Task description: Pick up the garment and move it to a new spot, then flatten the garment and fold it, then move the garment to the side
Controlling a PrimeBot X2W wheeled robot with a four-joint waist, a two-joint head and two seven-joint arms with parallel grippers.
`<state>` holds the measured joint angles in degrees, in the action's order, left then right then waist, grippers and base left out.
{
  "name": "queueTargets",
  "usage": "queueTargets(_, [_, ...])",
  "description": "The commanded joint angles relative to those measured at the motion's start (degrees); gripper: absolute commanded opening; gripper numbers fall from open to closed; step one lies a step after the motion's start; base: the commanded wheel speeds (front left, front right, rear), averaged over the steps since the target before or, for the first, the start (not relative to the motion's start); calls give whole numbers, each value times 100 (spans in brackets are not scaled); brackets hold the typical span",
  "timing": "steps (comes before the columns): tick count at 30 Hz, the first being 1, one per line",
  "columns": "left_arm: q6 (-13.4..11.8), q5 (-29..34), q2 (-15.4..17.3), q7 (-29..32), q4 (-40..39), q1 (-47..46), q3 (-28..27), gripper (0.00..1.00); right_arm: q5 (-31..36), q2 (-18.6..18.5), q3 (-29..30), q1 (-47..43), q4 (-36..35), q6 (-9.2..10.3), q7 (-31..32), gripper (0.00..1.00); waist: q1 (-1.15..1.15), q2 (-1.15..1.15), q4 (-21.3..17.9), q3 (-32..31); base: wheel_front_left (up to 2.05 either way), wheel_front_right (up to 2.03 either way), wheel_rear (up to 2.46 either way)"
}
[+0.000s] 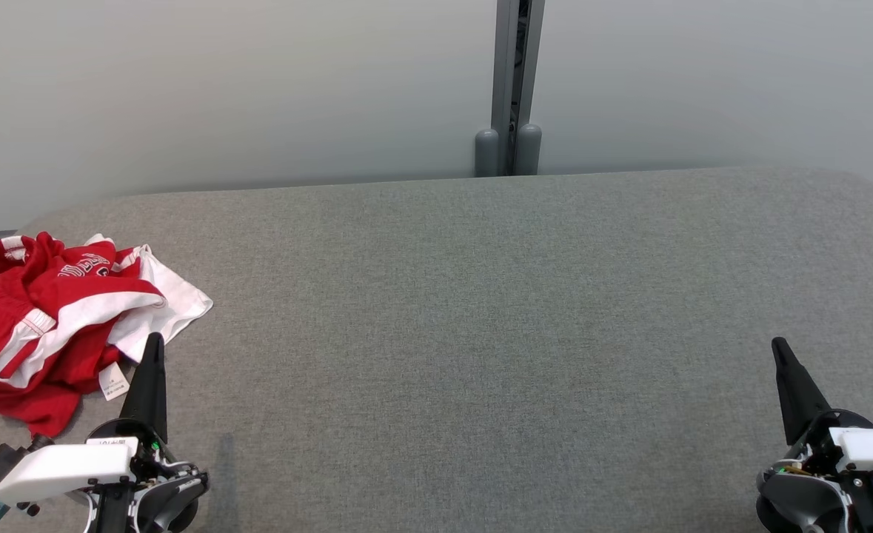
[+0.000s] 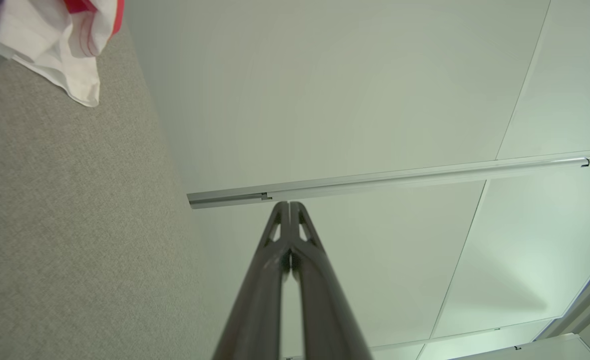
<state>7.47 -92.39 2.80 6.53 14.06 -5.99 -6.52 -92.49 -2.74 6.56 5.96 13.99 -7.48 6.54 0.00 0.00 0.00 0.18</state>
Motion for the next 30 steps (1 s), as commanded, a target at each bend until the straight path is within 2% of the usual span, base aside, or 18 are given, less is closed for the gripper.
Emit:
queueTargets(1, [22, -4, 14, 15, 3, -56, -15, 0, 16, -25, 1, 55, 14, -2, 6, 0, 0, 0, 0, 0, 0, 0, 0])
queueTargets(30, [22, -4, 14, 15, 3, -56, -15, 0, 16, -25, 0, 55, 14, -2, 6, 0, 0, 0, 0, 0, 0, 0, 0])
